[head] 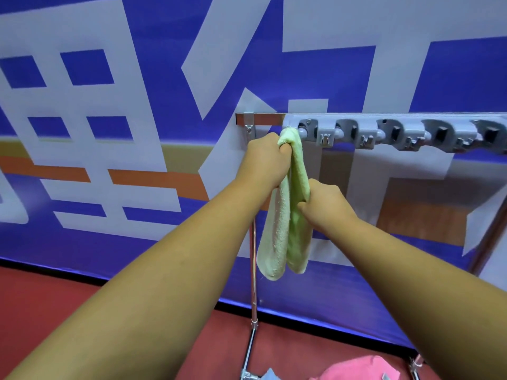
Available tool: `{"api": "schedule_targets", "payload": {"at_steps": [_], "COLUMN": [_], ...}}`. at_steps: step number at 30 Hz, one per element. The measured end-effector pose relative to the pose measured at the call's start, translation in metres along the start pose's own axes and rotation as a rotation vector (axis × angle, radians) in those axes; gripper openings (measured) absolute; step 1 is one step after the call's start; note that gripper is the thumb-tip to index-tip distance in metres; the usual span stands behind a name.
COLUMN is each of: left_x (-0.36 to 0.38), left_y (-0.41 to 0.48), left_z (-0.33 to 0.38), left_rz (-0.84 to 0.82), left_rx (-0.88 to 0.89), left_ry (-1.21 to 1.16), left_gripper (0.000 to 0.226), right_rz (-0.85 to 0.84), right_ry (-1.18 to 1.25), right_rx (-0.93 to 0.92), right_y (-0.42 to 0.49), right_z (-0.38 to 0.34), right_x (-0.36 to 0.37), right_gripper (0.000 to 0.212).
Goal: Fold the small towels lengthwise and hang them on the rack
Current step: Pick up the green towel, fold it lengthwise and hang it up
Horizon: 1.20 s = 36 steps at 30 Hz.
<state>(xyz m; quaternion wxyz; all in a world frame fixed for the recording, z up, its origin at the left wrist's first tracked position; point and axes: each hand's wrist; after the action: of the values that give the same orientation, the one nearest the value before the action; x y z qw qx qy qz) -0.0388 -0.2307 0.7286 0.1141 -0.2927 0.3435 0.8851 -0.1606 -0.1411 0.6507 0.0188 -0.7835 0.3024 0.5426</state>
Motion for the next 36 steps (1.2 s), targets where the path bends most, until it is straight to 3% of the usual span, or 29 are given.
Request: {"api": "schedule_targets", "payload": {"at_steps": [8,11,14,21,23,28,36], "left_x": [0.01,0.029,0.052,0.098,0.109,0.132,0.148], "left_y": [-0.019,-0.042,-0.066,-0.115,-0.121,-0.124,-0.121], "left_z": [-0.023,-0.046,-0.077,-0.127,-0.136,-0.152,-0.161], "left_rz": [-0.025,-0.117,-0.234,-0.471,-0.458,-0.362,-0.189], "left_rx": [-0.088,-0.212,-0.352,-0.336,-0.328,-0.296,-0.365], "left_ry": [-0.134,-0.219,-0.275,-0.171,-0.126,0.009,0.05], "left_gripper": [0.02,0.02,0.034,0.047,0.045,0.009,0.01], "right_rz": [-0.011,-0.032,-0.061,-0.145,-0.187,-0.205,-0.177], "right_ry": [0.054,0.153,0.269,0.198,0.179,0.161,0.101], "right_rx": [0.0,0.073,0.156,0.198,0.216,0.166,0.144], "right_y": [-0.005,-0.01,-0.013,-0.023,-0.027,-0.034,-0.038], "right_z": [0.0,0.006,0.017,0.042,0.047,0.057,0.07], "right_x": [0.012,0.02,0.034,0.073,0.086,0.113,0.129], "right_gripper": [0.018,0.015,0.023,0.022,0.023,0.006,0.008]}}
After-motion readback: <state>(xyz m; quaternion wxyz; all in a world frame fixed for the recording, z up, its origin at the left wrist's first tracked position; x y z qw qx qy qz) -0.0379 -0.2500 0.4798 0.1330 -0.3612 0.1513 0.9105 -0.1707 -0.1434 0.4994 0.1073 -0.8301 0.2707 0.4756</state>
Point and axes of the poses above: each hand's wrist, its own y-axis towards the middle knuckle, its own x-axis out of the palm, z = x × y, and after that the axes turned 3 degrees about -y, right-handed
